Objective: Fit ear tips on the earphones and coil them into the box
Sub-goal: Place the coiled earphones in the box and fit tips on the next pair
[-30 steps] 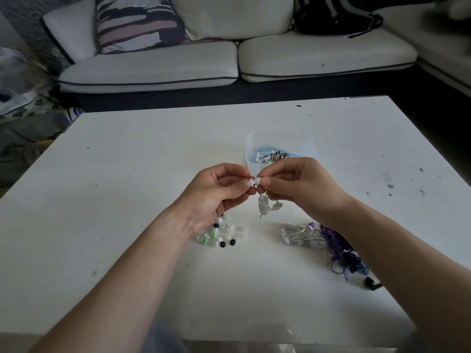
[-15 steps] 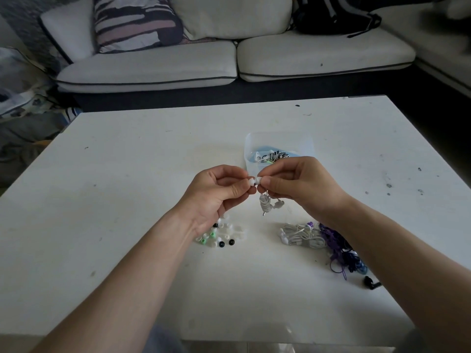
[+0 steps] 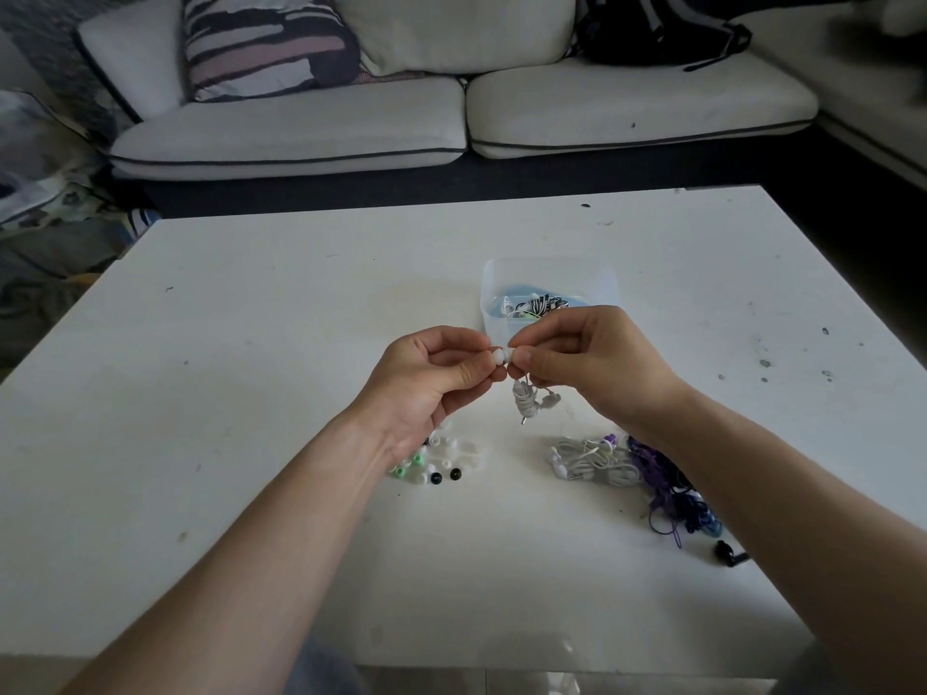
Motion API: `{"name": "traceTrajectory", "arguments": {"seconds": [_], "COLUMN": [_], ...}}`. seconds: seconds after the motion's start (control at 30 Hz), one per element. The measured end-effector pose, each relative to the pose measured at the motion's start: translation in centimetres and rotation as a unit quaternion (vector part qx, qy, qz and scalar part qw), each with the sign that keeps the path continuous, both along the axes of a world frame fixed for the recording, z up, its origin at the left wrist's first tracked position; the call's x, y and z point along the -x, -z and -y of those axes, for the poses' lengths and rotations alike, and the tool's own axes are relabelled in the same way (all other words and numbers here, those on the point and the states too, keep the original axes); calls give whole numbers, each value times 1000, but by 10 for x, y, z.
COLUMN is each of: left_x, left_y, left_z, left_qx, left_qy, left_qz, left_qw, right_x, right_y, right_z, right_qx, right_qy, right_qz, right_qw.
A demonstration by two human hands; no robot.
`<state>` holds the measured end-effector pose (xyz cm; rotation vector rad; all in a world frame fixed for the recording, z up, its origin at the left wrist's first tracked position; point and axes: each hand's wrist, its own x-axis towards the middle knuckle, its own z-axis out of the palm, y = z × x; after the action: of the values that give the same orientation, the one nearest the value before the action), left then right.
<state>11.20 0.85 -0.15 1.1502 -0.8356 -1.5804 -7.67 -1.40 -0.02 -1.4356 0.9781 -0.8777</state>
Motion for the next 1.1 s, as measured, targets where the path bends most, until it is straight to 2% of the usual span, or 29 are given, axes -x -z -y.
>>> {"name": "traceTrajectory", "arguments": {"seconds": [0.13, 0.47, 0.87, 1.1], "left_x": [-1, 1, -1, -3], "left_y": [1, 2, 1, 2], "left_z": [1, 1, 0, 0], "left_qx": [4, 6, 3, 5], "left_qy": [7, 2, 34, 36], "left_qz": [-10, -6, -12, 10], "left_qw": [1000, 1000, 999, 999], "right_x": [0, -1, 2, 0], "right_y": [0, -1, -2, 0], "right_z": [1, -1, 0, 0], "right_qx": [-23, -7, -65, -50], "right_qy": [-7, -9, -44, -42], "right_qz": [18, 11, 49, 40], "right_qw": [1000, 1000, 996, 997]}}
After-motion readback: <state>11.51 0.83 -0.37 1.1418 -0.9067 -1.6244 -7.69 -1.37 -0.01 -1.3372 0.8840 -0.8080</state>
